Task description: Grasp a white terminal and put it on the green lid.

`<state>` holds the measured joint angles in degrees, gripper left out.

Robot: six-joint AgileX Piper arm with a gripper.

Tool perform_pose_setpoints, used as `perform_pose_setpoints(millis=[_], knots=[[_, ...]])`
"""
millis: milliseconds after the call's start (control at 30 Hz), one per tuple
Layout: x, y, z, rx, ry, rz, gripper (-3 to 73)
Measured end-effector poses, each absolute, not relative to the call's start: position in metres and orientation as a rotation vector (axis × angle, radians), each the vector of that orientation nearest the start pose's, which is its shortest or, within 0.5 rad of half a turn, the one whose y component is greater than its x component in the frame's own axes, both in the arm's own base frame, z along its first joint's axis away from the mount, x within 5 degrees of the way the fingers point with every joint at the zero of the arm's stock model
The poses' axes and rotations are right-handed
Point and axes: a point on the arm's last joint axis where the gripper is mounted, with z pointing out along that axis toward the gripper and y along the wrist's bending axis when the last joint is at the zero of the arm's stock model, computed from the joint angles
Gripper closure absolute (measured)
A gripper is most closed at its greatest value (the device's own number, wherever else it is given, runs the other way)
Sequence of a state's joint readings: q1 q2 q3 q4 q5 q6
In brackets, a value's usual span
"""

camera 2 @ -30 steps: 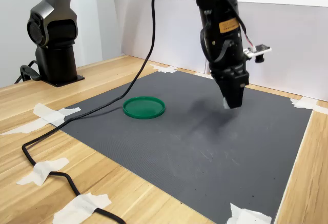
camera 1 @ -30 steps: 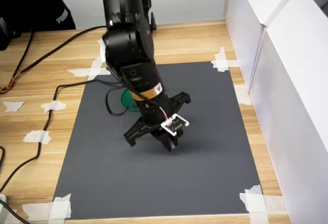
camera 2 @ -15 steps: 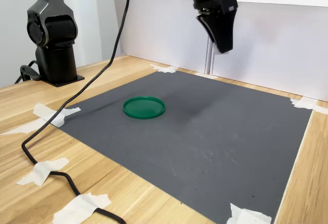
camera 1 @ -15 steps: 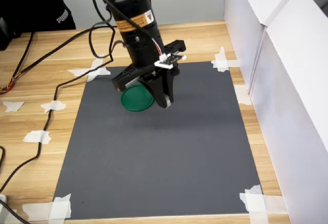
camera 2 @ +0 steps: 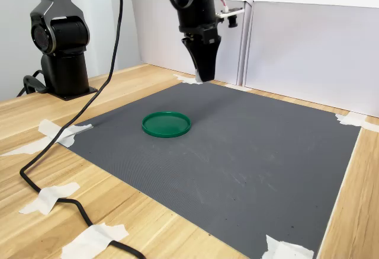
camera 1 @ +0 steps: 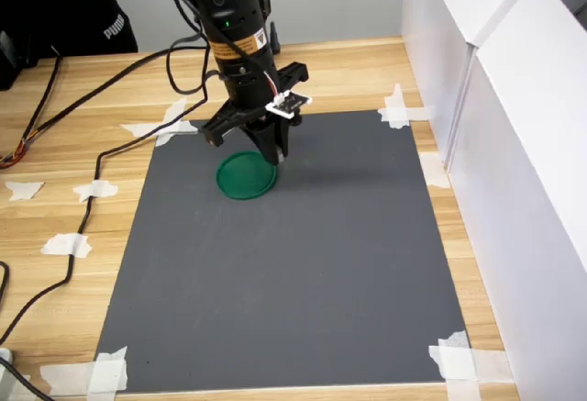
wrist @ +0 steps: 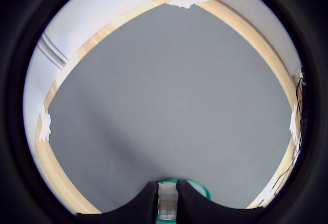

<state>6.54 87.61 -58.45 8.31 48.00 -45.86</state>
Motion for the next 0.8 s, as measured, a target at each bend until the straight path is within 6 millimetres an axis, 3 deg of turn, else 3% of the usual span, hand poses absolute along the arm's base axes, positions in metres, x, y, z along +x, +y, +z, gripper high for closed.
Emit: perform_pose_setpoints(millis=[267,467,800], knots=[[0.275,0.016,0.227,-1.074,2.611,-0.016,61.2],[0.266,0.013,0.219,-1.134,2.61,-0.046,61.2],[0.272,0.011,0.214,-1.14,2.572,-0.1,61.2]])
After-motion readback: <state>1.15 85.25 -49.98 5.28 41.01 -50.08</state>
